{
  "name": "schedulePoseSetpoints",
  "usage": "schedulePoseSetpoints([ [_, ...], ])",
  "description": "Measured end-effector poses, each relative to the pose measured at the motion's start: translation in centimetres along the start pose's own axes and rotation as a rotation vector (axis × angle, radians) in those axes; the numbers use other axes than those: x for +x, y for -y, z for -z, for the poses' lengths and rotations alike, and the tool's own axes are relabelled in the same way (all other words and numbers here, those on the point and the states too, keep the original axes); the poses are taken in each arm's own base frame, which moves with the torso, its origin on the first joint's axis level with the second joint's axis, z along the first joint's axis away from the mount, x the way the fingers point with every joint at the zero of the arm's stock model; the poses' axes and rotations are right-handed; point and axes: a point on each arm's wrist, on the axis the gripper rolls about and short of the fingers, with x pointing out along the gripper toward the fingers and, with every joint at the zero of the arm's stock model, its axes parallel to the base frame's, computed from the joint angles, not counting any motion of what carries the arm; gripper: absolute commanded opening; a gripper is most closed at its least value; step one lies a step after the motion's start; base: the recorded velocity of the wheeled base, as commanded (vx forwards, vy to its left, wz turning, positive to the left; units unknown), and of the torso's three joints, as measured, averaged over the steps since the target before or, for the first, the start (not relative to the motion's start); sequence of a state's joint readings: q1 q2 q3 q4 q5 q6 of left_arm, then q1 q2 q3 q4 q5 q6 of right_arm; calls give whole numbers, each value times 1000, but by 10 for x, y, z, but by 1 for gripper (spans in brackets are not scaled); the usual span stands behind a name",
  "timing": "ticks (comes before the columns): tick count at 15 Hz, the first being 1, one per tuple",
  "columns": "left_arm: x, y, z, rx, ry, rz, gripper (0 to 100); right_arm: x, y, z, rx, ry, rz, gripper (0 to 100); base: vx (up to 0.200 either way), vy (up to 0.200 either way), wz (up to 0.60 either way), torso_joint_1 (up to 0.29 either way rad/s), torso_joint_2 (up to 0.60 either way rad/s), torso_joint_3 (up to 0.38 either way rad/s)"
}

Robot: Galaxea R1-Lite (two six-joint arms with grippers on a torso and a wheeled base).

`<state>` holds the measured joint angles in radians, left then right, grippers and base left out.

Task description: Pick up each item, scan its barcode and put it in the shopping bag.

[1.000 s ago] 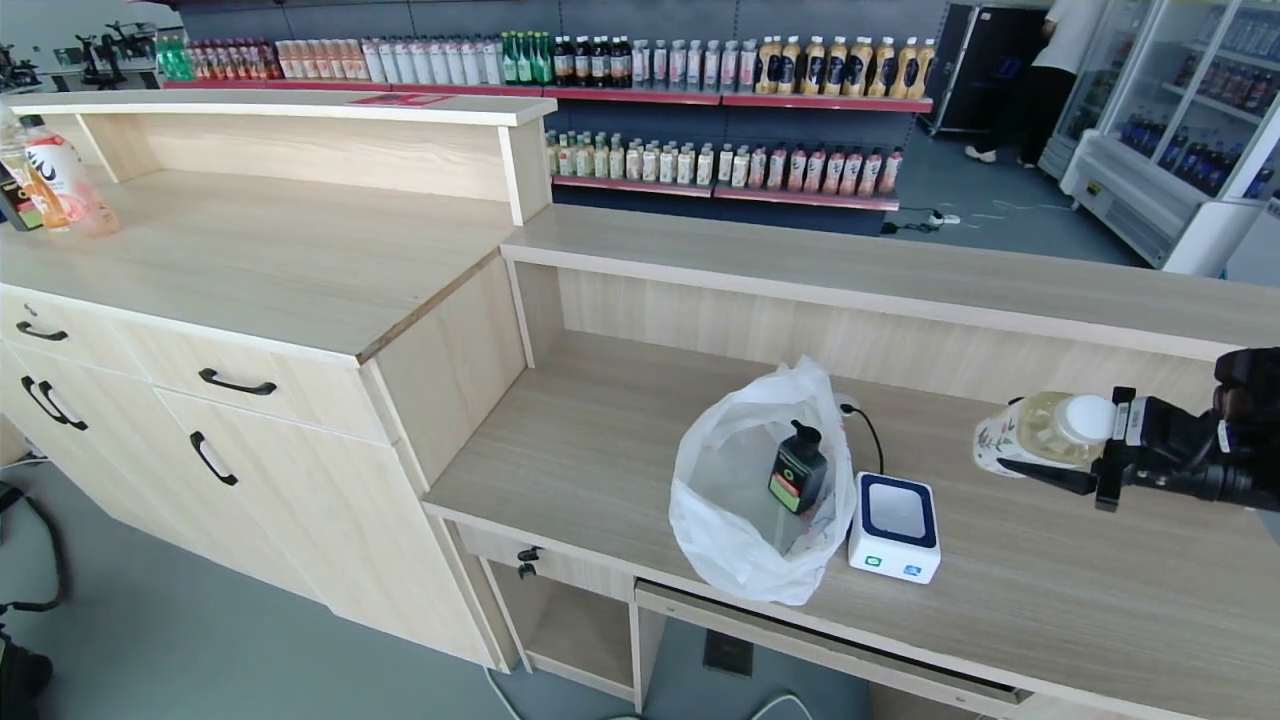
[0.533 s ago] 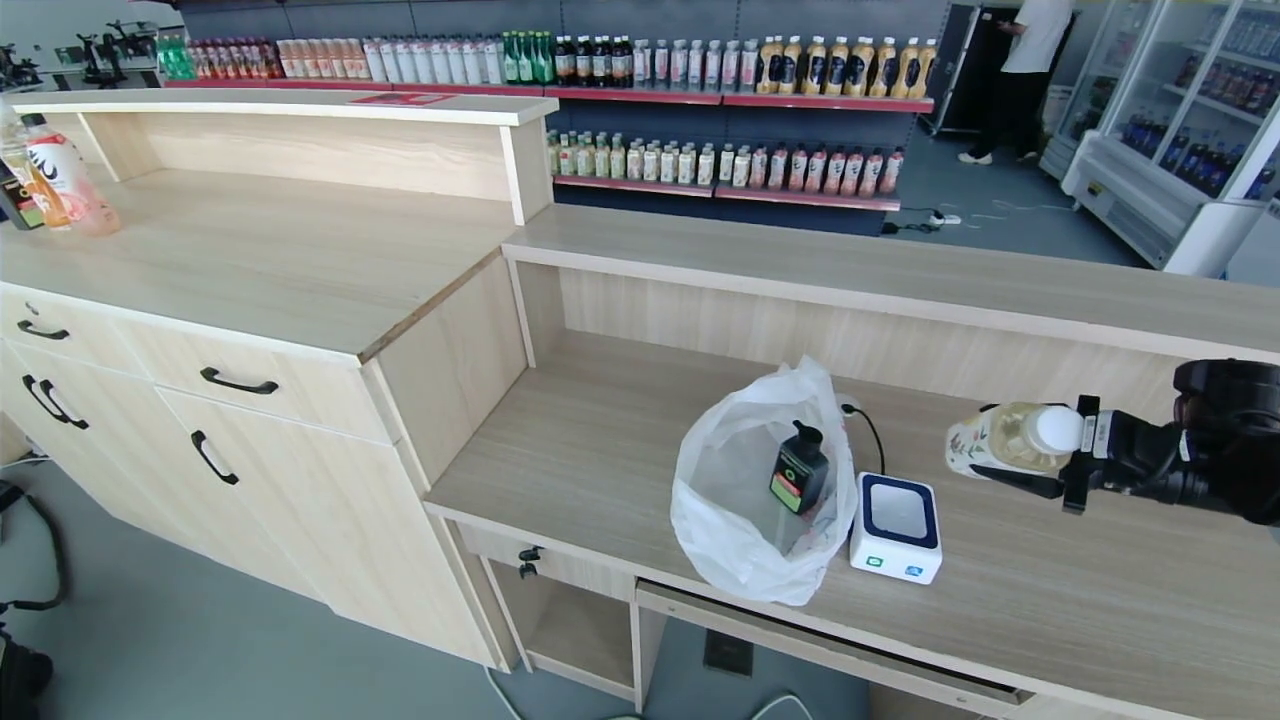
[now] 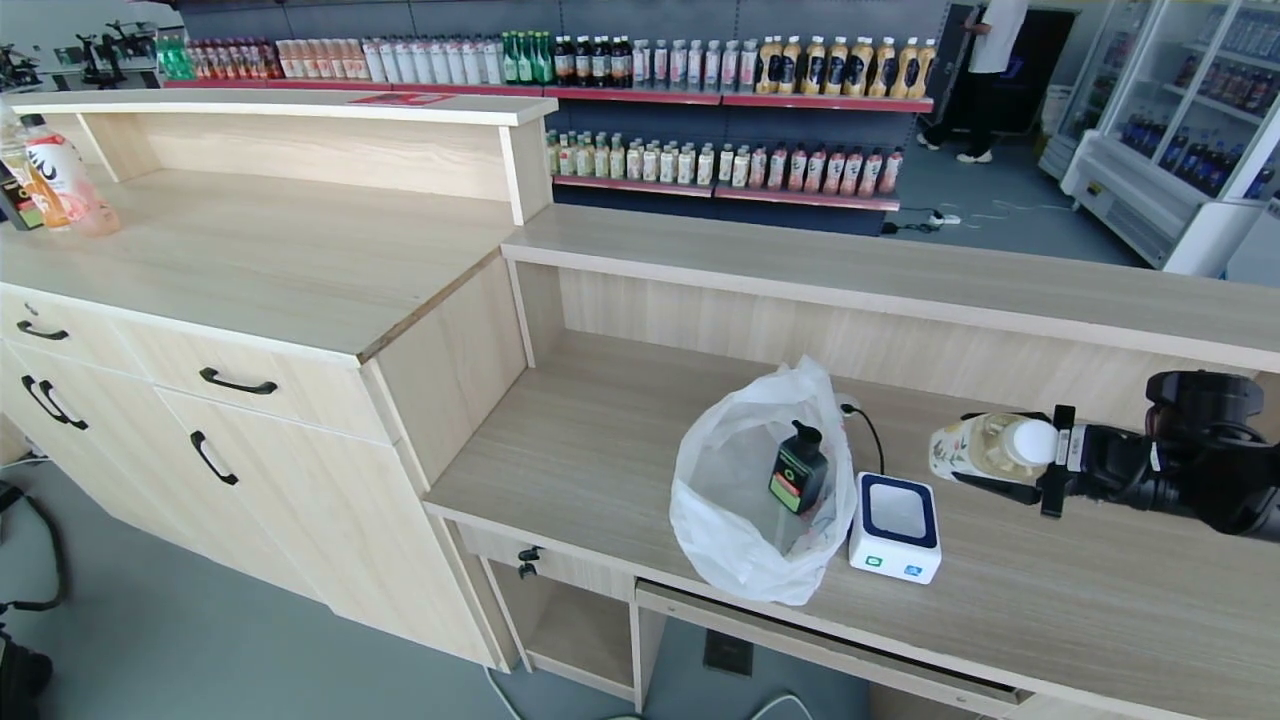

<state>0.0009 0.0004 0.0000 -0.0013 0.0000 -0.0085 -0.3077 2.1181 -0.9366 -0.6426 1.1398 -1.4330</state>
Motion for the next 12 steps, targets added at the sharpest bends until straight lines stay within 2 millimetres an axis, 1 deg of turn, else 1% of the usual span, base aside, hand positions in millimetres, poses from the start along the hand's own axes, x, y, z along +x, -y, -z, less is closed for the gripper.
schedulePoseSetpoints([
  [6,0,0,0,0,0,0,100,3,-4,7,8,-1,-5,0,0,0,0,0,0,0],
  [12,0,0,0,0,0,-1,100,6,-13,14,20,-7,-18,0,0,0,0,0,0,0],
])
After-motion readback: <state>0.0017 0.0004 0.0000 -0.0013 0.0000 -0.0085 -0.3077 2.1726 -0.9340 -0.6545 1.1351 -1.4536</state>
